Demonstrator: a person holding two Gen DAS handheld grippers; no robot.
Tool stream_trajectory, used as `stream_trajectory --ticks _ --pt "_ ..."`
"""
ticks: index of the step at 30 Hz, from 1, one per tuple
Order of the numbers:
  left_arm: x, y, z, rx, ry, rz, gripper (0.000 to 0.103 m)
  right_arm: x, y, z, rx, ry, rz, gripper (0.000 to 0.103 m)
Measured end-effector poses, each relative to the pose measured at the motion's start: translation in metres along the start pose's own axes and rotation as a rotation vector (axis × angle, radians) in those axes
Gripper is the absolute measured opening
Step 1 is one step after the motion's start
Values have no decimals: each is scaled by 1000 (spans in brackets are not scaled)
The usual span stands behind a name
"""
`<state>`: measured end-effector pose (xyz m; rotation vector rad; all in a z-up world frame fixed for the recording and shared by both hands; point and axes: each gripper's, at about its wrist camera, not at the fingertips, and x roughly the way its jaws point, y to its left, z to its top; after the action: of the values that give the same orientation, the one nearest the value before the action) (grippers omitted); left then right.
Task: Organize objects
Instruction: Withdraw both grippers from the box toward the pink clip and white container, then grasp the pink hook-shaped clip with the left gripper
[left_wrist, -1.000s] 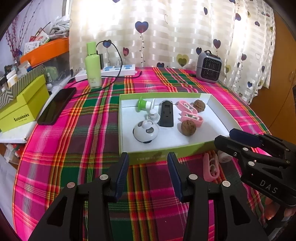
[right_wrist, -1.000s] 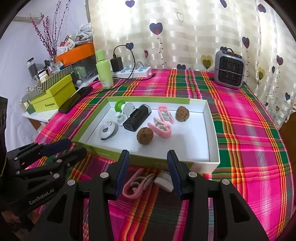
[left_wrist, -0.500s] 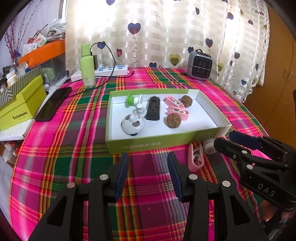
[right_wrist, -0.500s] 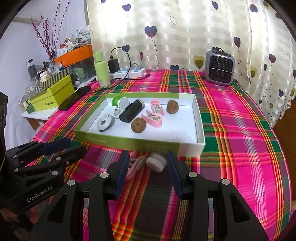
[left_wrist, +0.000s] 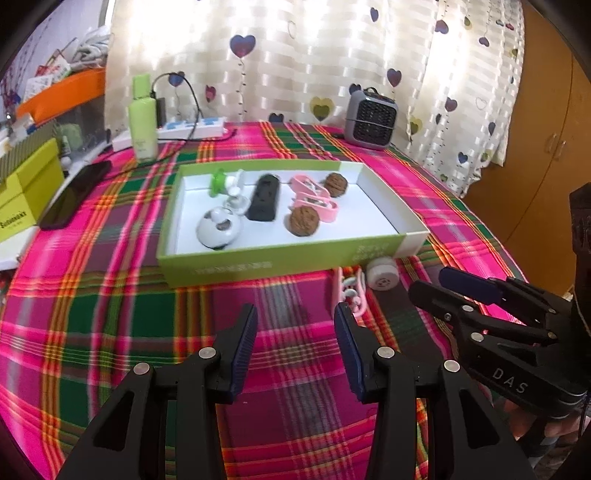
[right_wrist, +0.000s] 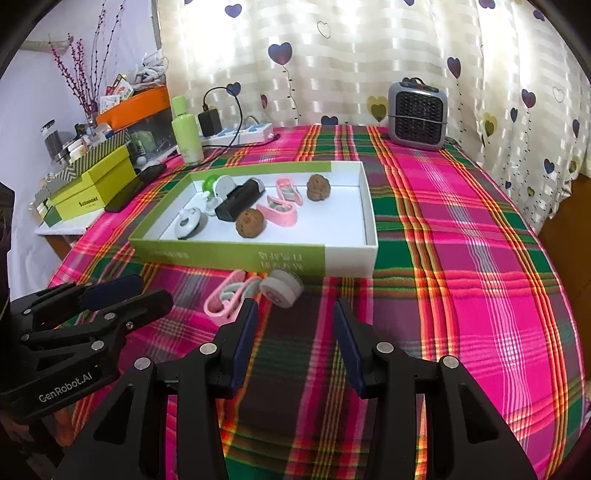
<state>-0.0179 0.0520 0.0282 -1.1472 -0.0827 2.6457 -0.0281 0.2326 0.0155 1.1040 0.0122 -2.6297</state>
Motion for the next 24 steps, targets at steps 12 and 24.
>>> stream_trajectory --ticks 12,24 --pt "20 -21 0 39 35 -39 43 -2 -17 -2 45 -7 -17 43" --pt "40 -28 5 52 79 -36 43 2 -24 -2 52 8 -17 43"
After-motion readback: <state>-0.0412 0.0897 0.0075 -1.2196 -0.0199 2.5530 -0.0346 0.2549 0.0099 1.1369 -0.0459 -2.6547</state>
